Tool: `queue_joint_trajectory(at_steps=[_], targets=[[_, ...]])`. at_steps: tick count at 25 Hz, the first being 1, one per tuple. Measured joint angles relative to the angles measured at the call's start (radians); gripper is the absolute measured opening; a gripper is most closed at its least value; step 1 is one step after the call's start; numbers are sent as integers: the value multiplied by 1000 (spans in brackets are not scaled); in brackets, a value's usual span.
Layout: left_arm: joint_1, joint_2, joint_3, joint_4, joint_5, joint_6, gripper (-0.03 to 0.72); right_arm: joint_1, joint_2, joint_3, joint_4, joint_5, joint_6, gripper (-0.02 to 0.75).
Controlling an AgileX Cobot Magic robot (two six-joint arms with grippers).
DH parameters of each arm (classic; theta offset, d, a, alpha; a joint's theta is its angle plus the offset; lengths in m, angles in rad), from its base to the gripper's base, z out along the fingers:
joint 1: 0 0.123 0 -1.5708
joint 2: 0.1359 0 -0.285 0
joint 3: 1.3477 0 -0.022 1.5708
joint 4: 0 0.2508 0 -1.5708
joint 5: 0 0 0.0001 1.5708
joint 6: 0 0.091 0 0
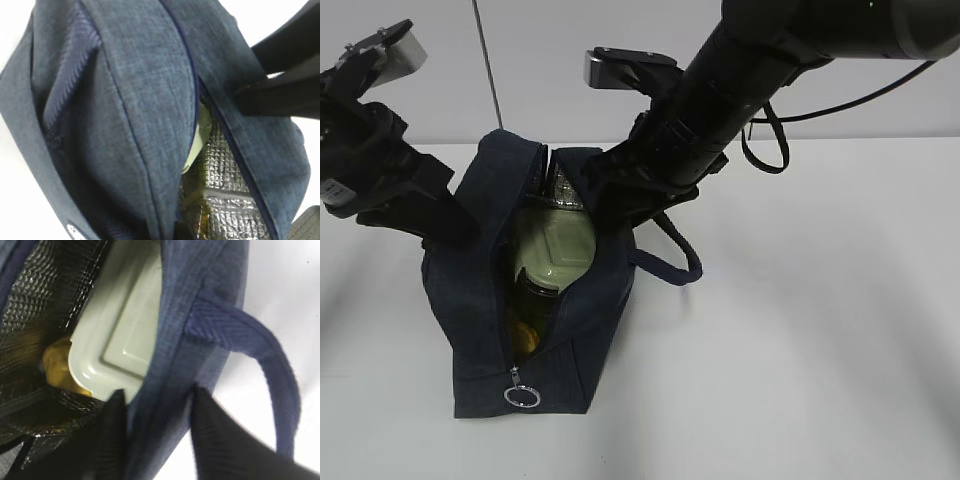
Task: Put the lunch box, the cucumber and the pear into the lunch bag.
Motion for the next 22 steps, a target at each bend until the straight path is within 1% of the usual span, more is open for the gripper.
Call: queue_joint_trajectory(at_steps=[1, 2, 3, 5, 10, 15, 20, 22], targets=[[0, 0, 0, 0, 0, 0, 13, 0, 0, 0, 0, 1, 0, 240], [0, 0, 0, 0, 0, 0, 13, 0, 0, 0, 0, 4, 0, 108], [0, 0, 0, 0, -2, 0, 13, 0, 0, 0, 0, 8, 0, 62], [0, 9, -2, -4, -3, 0, 13, 0, 0, 0, -14, 19, 11, 18], [0, 69, -39, -9, -1, -2, 13, 0, -12, 0, -45, 28, 53, 10], [0, 116, -135, -9, 32, -20, 12, -22, -53, 15, -64, 50, 84, 8], [-25, 182, -225, -8, 58, -42, 12, -89, -118, 117, -9, 48, 49, 6], [-46, 215, -258, -8, 69, -46, 12, -94, -138, 147, 21, 42, 15, 5]])
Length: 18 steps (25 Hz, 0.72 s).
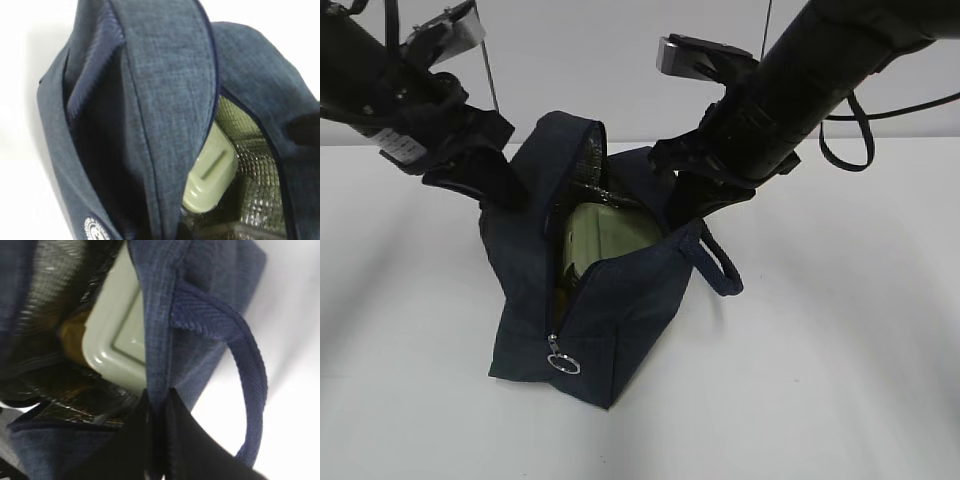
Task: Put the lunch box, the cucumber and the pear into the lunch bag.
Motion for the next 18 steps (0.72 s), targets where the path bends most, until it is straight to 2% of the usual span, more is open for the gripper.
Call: queue_joint_trajectory(at_steps=[7, 9, 12, 14, 16, 18], targets=[[-34, 47, -23, 14, 3, -16, 12, 0, -15, 19, 58, -9, -61, 10], [-34, 47, -24, 25, 3, -19, 12, 0, -15, 19, 58, -11, -77, 55], [-34, 47, -24, 32, 3, -23, 38, 0, -19, 19, 66, -15, -98, 267], [-34, 47, -25, 37, 3, -23, 110, 0, -23, 19, 72, -15, -106, 449], [-34, 47, -25, 38, 3, -23, 209, 0, -30, 19, 72, -17, -110, 542], [-34, 40, -25, 42, 3, -25, 297, 0, -37, 19, 72, -21, -110, 563]])
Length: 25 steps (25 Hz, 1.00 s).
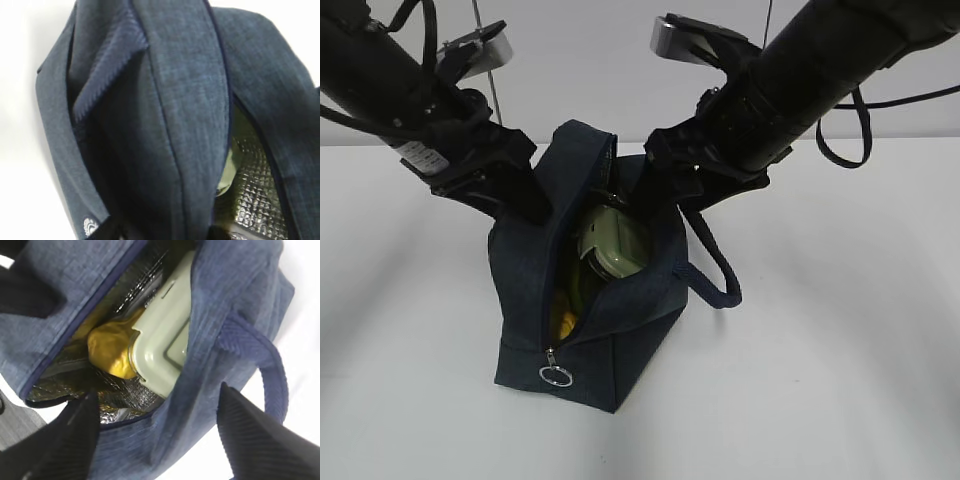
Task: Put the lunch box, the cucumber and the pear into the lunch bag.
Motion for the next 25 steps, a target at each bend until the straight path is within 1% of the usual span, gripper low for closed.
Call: queue_joint_trajectory(at_steps=[1, 3, 9, 13, 15, 17, 19, 20, 21, 22, 23, 25], targets=[[0, -6, 0, 2, 0, 0, 326, 0, -7, 0, 0, -2, 0, 562], [0, -32, 0, 9, 0, -1, 353, -10, -24, 0, 0, -7, -1, 559], [0, -158, 10, 64, -72, -1, 373, -41, -117, 30, -33, -21, -1, 557], [0, -290, 100, 69, -225, -1, 373, -42, -230, 170, -36, -118, -5, 554], [0, -365, 184, 69, -317, -1, 373, -42, -308, 301, 26, -240, -83, 547], [0, -429, 272, 69, -399, -1, 373, -35, -407, 450, 208, -391, -292, 534], [0, -488, 365, 69, -482, -1, 373, -12, -508, 593, 497, -514, -607, 522], [0, -516, 399, 70, -517, 1, 373, -3, -552, 658, 672, -554, -792, 517], [0, -542, 437, 70, -546, 6, 373, 6, -586, 706, 843, -578, -968, 514], [0, -564, 471, 70, -572, 8, 373, 11, -604, 755, 971, -594, -1125, 508], [0, -579, 495, 70, -595, 12, 373, 14, -620, 799, 1084, -597, -1245, 505], [0, -605, 543, 70, -621, 12, 373, 14, -624, 841, 1166, -597, -1371, 503]])
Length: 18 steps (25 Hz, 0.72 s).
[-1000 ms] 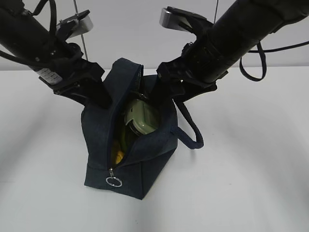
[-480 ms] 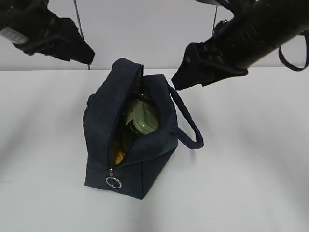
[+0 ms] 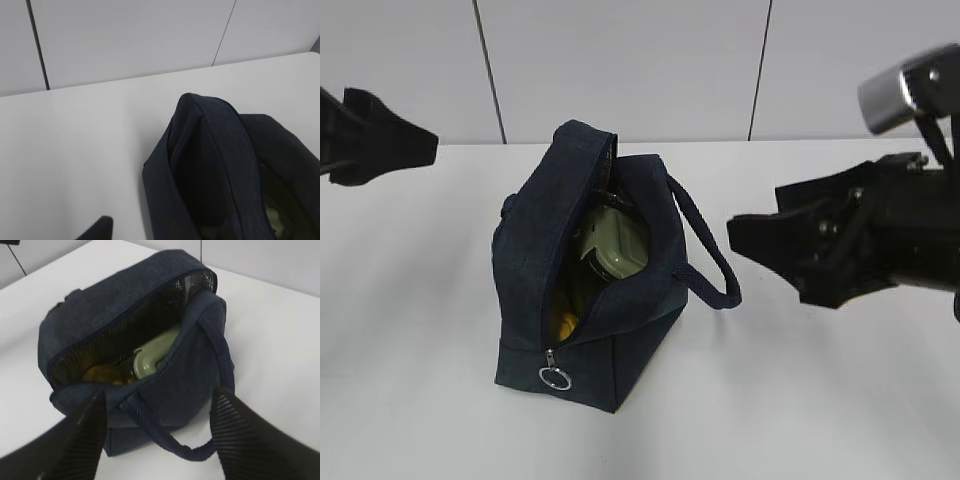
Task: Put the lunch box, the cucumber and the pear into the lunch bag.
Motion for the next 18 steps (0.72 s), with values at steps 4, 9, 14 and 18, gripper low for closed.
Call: queue_joint_trajectory(at_steps=[4, 9, 14, 18], targets=[[0, -17, 36, -1, -1, 0, 373, 2, 0, 23, 43, 15, -63, 501], [0, -18, 36, -12, 43, 2, 373, 2, 0, 14, 50, 96, -70, 501], [0, -18, 36, -50, 56, 3, 372, 2, 0, 7, 50, 173, -38, 498], [0, -18, 36, -57, 82, 3, 372, 2, 2, 7, 36, 180, 144, 492]])
